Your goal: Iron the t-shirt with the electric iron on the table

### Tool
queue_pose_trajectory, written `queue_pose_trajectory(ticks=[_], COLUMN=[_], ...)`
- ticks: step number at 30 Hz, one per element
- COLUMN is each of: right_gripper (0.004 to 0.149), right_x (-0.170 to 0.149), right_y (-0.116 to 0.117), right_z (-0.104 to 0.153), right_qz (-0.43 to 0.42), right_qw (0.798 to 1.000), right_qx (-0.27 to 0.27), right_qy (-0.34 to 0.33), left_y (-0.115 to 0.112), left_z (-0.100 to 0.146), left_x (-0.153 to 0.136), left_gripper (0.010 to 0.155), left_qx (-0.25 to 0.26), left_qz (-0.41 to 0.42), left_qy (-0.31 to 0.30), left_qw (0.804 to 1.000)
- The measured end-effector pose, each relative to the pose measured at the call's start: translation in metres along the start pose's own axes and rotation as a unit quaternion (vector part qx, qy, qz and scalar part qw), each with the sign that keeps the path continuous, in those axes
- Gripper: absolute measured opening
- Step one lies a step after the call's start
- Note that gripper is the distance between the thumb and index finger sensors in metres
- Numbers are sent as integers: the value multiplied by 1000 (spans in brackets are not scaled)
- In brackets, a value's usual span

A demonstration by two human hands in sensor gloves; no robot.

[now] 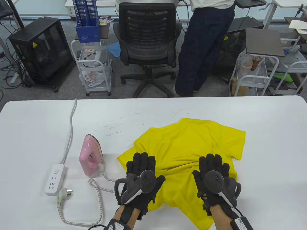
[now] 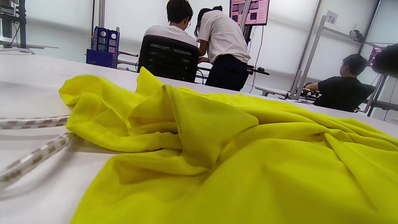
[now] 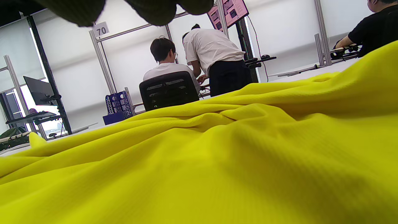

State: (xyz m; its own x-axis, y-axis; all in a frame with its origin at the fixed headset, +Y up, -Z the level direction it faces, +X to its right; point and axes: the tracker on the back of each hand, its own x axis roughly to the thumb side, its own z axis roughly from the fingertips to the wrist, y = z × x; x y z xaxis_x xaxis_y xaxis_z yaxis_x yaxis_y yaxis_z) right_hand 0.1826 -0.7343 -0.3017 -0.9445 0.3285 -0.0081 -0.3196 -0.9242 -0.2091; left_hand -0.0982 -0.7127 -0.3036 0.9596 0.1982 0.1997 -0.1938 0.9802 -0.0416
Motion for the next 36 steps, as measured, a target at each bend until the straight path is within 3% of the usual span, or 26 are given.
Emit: queue_pose_trajectory(ticks=[24, 29, 36], right_gripper=[64, 64, 64], right_x=[-3, -3, -6], right_y=[0, 0, -1], right_z=[-1, -2, -3], right_qz=[-6, -10, -15], right_qw=[1000, 1000, 1000], right_qx=[4, 4, 0], right_qy=[4, 5, 6], left_y=[-3, 22, 83], left_z=[-1, 0, 11], left_x=[10, -4, -68], left_gripper=[82, 82, 82], left_qx=[0, 21, 76], left_qz=[-8, 26, 86], left_qy=[-5, 21, 108], left_qw=[1000, 999, 988])
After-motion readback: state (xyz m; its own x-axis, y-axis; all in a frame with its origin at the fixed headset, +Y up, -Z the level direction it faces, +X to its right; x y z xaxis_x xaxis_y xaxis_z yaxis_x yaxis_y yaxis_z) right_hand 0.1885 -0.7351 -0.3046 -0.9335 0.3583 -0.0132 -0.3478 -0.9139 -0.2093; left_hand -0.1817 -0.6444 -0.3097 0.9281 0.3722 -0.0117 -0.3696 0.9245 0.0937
